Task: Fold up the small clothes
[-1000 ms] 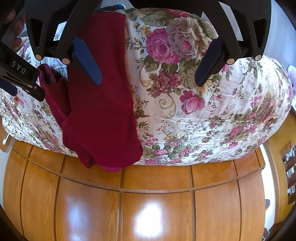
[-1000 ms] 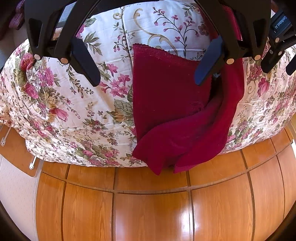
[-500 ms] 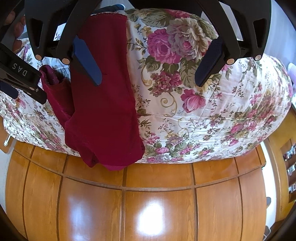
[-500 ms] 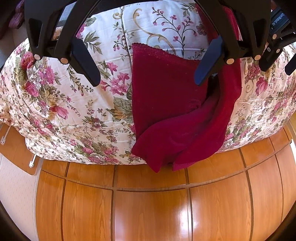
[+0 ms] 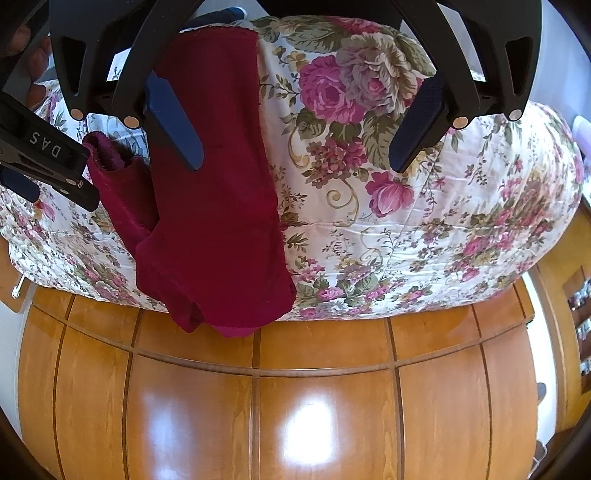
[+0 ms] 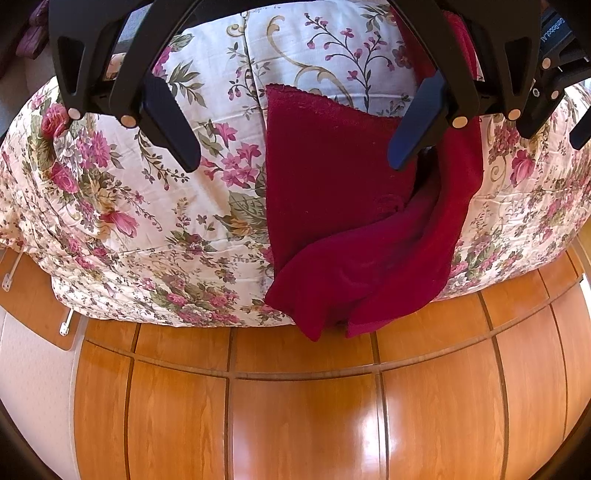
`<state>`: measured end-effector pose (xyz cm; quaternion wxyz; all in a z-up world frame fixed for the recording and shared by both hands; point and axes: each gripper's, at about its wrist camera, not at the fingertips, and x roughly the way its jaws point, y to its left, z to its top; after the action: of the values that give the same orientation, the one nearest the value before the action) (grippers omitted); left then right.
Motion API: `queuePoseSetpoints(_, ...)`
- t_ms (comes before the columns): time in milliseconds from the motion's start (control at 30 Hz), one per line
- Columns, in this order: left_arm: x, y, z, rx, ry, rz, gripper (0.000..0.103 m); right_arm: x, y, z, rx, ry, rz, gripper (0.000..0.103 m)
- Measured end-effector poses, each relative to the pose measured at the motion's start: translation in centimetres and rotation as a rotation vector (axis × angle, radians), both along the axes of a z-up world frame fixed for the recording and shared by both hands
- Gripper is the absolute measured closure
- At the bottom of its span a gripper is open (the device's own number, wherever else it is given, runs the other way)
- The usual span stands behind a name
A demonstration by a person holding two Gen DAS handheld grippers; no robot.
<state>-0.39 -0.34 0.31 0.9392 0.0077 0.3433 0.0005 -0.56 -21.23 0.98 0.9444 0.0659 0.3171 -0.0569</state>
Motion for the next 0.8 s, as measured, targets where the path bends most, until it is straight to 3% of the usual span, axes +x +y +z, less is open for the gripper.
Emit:
queuePoseSetpoints(333,0.8,-0.6,-0.9,-0.019,0.052,-0.075,0.003,0.5,-0.8,-0.8,0.013,0.029,-0.017,0.002)
queuePoseSetpoints(600,1.3,-3.6,-2.2,0.007,0.109,-0.253,0.014,1.0,-2.3,-1.0,0.028,0.041,-0.046,0.002)
queuePoseSetpoints(733,2.0,-5.2,-3.7,0.042,0.165,-0.325,0.032,1.2,-3.7,-0.5,0.090,0.027,-0.042,0.002)
queuePoseSetpoints(800,2.6,-5.6,-4.8,0.046,0.205,-0.342,0.054,1.5,-4.1,-0.2,0.111,0.017,-0.030,0.002)
